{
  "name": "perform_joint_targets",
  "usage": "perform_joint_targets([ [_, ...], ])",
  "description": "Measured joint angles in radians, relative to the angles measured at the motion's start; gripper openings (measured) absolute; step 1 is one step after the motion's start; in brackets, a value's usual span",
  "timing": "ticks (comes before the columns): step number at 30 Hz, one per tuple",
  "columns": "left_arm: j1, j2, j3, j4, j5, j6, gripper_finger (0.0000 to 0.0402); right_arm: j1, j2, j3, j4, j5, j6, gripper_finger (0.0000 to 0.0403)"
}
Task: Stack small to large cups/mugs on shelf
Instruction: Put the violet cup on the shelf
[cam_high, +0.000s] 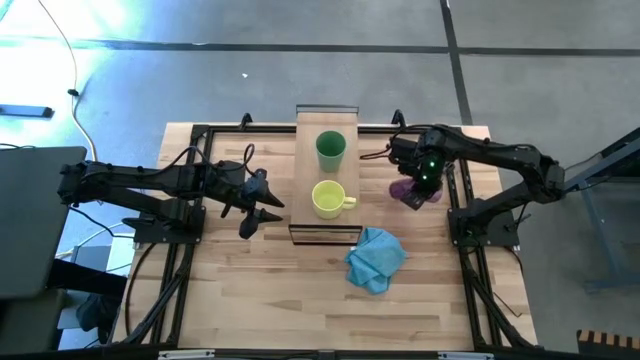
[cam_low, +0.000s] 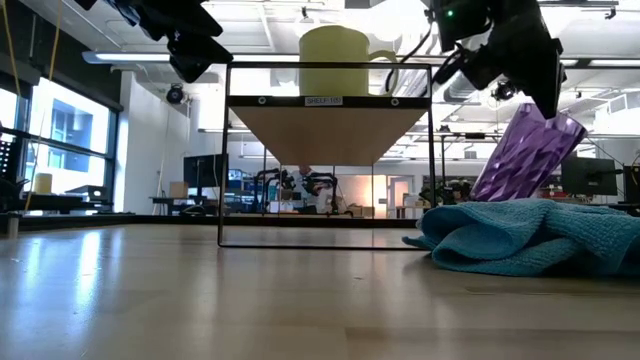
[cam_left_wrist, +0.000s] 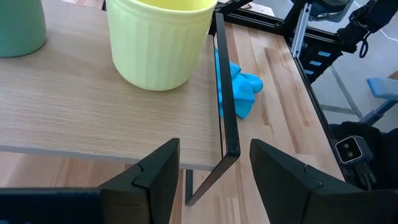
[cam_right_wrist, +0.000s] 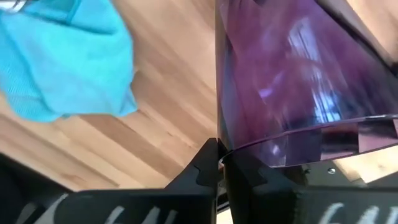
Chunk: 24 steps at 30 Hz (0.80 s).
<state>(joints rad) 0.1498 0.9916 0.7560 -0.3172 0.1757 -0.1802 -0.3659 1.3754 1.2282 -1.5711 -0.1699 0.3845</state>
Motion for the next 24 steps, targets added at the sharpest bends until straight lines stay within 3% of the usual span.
perform_joint_targets([
  [12,0.0,0.0,0.0,0.0,0.0,0.012,0.0184,-0.016,-0.002,-0.172,-0.002,-0.067,-0.026,0.0],
  [24,0.0,0.0,0.0,0.011,0.0,0.015,0.0184,-0.016,-0.001,-0.081,0.001,-0.042,-0.034,0.0],
])
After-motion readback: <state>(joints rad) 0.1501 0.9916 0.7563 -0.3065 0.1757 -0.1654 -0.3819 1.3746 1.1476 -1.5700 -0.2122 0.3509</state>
